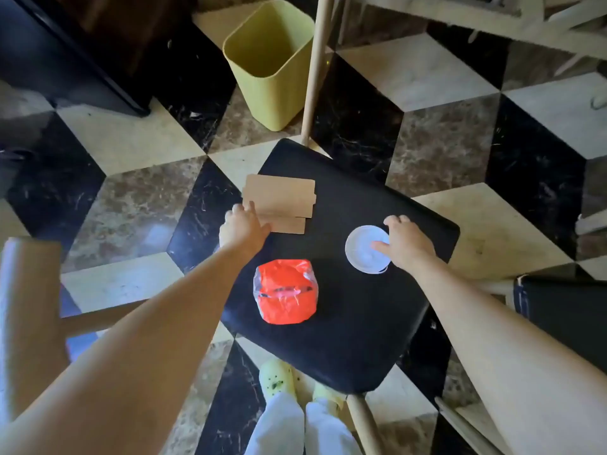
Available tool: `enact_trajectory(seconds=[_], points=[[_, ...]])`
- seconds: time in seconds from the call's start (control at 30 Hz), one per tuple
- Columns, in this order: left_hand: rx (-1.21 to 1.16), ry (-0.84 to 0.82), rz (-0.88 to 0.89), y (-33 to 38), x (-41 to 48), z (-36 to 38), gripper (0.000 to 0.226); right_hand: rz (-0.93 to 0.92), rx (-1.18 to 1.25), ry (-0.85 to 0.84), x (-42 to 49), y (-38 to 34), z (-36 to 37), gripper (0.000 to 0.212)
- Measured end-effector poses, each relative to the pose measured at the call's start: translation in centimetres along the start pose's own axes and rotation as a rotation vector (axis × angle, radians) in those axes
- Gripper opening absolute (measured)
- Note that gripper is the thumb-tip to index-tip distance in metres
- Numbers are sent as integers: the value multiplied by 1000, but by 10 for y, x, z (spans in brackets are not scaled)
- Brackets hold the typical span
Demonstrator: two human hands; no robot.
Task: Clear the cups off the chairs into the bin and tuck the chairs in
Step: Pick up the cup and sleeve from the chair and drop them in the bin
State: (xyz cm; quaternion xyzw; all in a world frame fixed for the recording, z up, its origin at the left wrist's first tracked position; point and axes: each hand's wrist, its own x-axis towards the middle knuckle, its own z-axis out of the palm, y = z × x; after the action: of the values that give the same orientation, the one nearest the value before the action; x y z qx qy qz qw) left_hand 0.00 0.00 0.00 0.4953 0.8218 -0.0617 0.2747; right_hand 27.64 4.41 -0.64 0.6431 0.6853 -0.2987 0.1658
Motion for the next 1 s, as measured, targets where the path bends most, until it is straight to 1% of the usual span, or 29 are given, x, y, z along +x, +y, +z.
enact_trajectory(seconds=[0.13,0.27,0.33,0.4,0.5,0.57,0.6,0.67,0.77,0.87,1.0], points=[[-90,53,-73,8,21,11,73,21,9,96,13,1,18,45],[-126,140,-164,18,33,23,83,37,107,140,20,-3,31,38],[-169,168,-242,21,38,26,85,29,187,132,20,-3,35,37],[-227,142,-315,23,41,25,87,37,246,104,20,-3,35,36],[-291,118,-357,20,43,20,89,6,297,87,19,-4,30,24],[-363,121,-358,16,42,18,84,-42,407,89,16,-10,26,27],[-443,125,-343,13,42,18,79,-65,486,79,12,-15,24,28],[-651,146,-297,8,38,18,68,-114,627,43,1,-30,20,23],[-833,172,-275,0,31,11,56,-189,711,-34,-20,-60,24,19],[-945,145,-272,-5,24,1,50,-272,661,-119,-38,-84,44,21],[-1055,119,-275,-18,19,-21,43,-325,434,-80,-50,-100,72,26]])
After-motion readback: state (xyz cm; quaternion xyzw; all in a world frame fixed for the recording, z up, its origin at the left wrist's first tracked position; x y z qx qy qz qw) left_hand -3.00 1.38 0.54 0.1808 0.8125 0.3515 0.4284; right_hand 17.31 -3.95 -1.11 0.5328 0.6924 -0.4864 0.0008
